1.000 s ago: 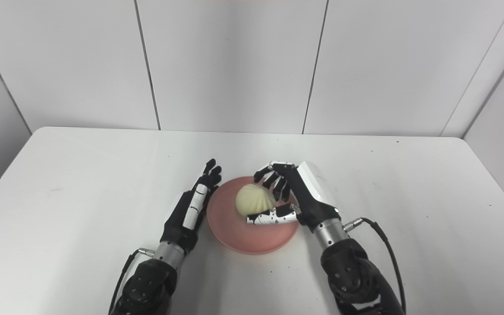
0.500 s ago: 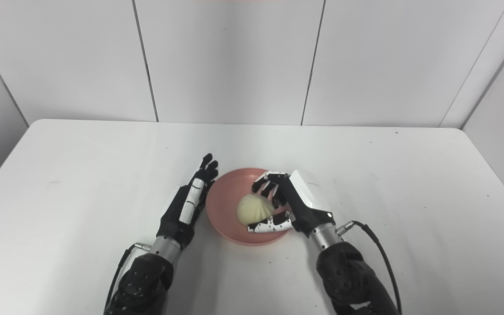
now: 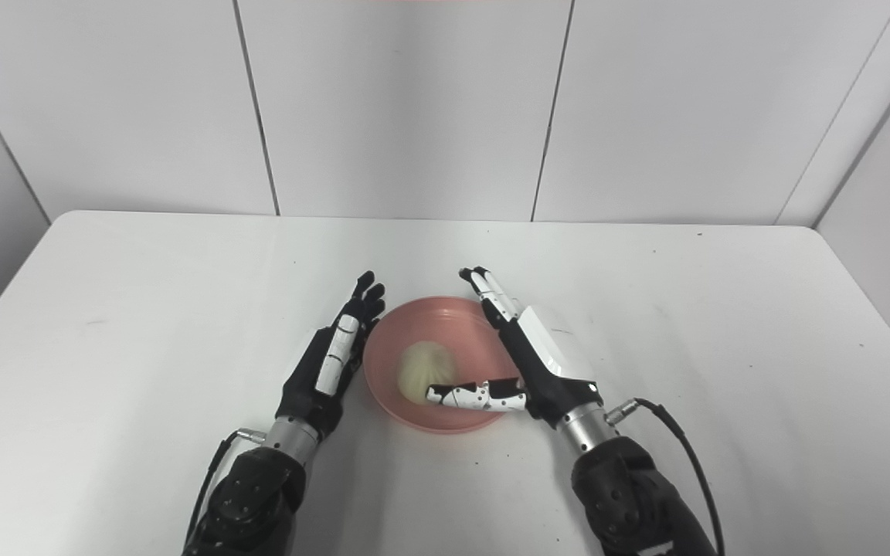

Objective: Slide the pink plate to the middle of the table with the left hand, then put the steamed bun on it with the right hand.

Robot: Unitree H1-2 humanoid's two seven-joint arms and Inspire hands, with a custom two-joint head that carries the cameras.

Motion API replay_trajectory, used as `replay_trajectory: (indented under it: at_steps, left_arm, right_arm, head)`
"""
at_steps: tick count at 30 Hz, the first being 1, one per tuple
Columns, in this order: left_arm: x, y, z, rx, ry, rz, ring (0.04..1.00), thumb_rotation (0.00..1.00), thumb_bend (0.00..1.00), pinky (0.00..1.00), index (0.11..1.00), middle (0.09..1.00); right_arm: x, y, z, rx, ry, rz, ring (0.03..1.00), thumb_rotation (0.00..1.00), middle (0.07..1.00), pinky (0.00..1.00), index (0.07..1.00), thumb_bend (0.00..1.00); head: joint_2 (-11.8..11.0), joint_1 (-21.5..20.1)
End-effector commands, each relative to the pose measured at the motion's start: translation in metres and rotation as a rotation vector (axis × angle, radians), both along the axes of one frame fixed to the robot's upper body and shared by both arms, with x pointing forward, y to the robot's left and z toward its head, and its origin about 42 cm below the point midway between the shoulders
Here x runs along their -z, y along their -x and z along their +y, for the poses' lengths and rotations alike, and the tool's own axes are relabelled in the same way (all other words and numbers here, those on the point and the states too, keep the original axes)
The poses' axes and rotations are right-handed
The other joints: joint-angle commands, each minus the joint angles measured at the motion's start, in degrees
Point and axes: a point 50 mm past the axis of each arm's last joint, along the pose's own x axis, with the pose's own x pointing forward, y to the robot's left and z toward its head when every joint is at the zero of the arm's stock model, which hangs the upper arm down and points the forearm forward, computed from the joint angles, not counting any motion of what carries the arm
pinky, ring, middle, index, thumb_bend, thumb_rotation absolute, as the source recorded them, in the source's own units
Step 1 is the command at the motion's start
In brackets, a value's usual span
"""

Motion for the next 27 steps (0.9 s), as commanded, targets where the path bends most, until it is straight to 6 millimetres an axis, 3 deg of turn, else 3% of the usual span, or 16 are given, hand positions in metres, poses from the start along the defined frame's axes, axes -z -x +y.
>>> replay_trajectory:
  at_steps: [1, 6, 11, 17, 19, 22, 27]
  left_arm:
    - [0.001, 0.0, 0.007, -0.006, -0.001, -0.006, 1.0, 1.0, 0.7, 1.0, 0.993, 1.0]
    - [0.0, 0.0, 0.008, -0.008, 0.006, -0.008, 1.0, 1.0, 0.69, 1.0, 0.993, 1.0]
    - [-0.001, 0.0, 0.009, -0.009, 0.017, -0.013, 1.0, 1.0, 0.67, 1.0, 0.991, 1.0]
    - [-0.002, 0.0, 0.012, -0.022, 0.011, -0.024, 1.0, 1.0, 0.68, 1.0, 0.988, 0.998]
    - [-0.002, 0.0, 0.012, -0.042, 0.002, -0.042, 1.0, 1.0, 0.66, 1.0, 0.985, 0.993]
    - [-0.002, 0.0, 0.014, -0.07, -0.029, -0.066, 0.989, 1.0, 0.69, 0.98, 0.977, 0.981]
    - [0.0, 0.001, 0.015, -0.119, -0.043, -0.101, 1.0, 1.0, 0.7, 1.0, 1.0, 1.0]
  right_arm:
    - [-0.016, -0.001, -0.002, -0.028, -0.011, -0.09, 0.995, 0.48, 1.0, 0.92, 0.999, 0.64]
    - [-0.015, 0.0, -0.005, -0.01, 0.022, -0.11, 1.0, 0.48, 1.0, 0.96, 1.0, 0.65]
    - [-0.017, 0.005, -0.015, 0.037, -0.041, -0.11, 1.0, 0.51, 1.0, 0.93, 1.0, 0.67]
    - [-0.01, 0.013, -0.029, 0.122, -0.271, -0.078, 1.0, 0.65, 1.0, 0.9, 1.0, 0.64]
    - [-0.006, 0.014, -0.033, 0.152, -0.377, -0.052, 1.0, 0.74, 1.0, 0.95, 1.0, 0.65]
    - [0.001, 0.013, -0.038, 0.17, -0.498, -0.02, 0.997, 0.77, 1.0, 0.98, 1.0, 0.56]
    - [0.012, 0.01, -0.036, 0.11, -0.697, 0.087, 1.0, 0.81, 1.0, 1.0, 1.0, 0.55]
  head:
    - [-0.04, 0.05]
    - [-0.01, 0.0]
    - [-0.01, 0.26]
    - [0.07, 1.38]
    - [-0.02, 2.52]
    - [-0.2, 4.75]
    - [-0.31, 6.65]
